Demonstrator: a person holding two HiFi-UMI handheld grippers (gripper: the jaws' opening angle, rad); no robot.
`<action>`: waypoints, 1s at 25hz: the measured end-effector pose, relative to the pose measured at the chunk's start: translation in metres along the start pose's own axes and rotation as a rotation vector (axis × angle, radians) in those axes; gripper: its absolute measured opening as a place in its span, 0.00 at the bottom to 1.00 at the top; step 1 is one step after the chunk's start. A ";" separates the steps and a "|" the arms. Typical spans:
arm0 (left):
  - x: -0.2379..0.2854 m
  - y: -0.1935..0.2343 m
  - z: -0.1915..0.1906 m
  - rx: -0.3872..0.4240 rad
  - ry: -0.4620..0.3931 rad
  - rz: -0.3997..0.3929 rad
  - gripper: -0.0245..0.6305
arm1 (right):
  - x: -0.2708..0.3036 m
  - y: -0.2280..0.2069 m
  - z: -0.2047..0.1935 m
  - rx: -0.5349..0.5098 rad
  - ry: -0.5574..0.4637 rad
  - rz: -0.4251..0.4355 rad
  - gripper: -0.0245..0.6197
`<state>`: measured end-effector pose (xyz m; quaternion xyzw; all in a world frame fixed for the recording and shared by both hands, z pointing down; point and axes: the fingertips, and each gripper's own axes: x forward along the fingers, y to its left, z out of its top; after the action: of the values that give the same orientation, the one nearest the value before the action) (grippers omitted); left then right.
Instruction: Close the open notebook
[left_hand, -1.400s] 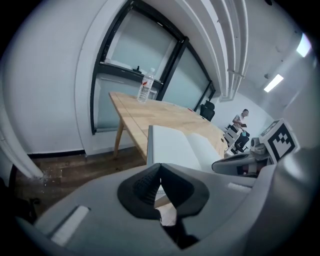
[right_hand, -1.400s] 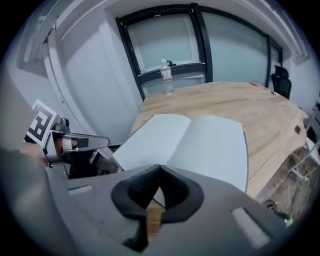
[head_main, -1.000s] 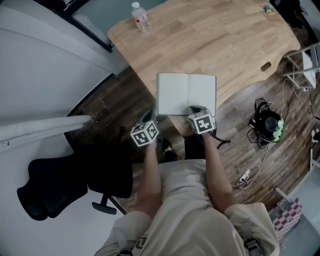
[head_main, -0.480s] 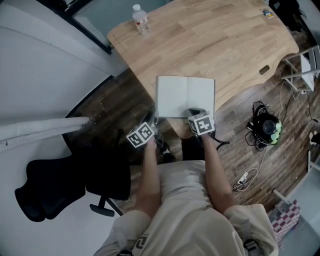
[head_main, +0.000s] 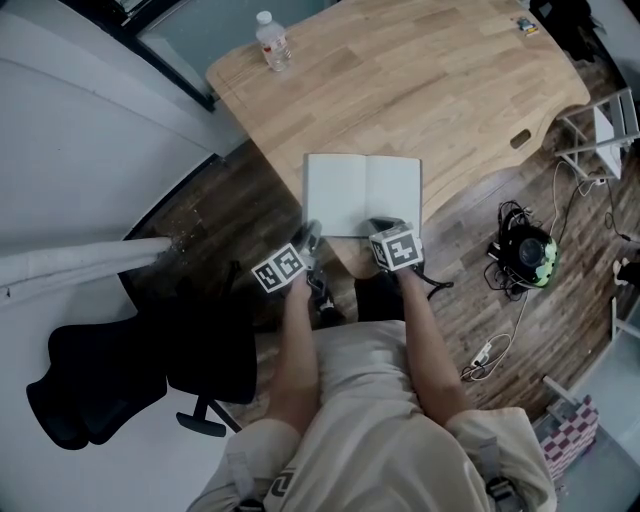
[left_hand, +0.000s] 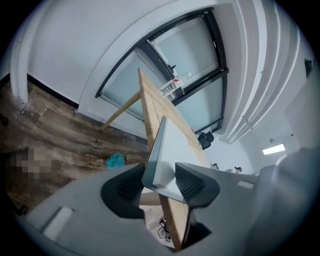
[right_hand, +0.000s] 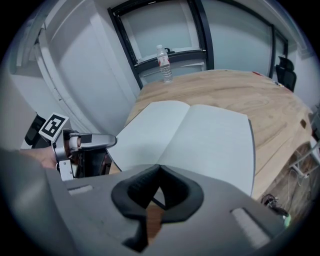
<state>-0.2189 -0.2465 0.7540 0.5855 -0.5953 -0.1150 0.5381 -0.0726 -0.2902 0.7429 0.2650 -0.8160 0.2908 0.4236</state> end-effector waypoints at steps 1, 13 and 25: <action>-0.001 -0.002 -0.001 0.009 0.008 -0.002 0.33 | -0.001 0.000 0.000 -0.003 0.000 -0.005 0.04; -0.018 -0.024 0.006 0.114 0.035 -0.041 0.16 | -0.003 0.001 -0.003 -0.011 -0.076 -0.117 0.04; -0.040 -0.072 0.017 0.296 0.040 -0.049 0.13 | -0.006 0.003 -0.002 0.057 -0.142 -0.158 0.04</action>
<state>-0.2016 -0.2425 0.6720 0.6750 -0.5802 -0.0275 0.4549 -0.0706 -0.2855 0.7381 0.3601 -0.8119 0.2601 0.3787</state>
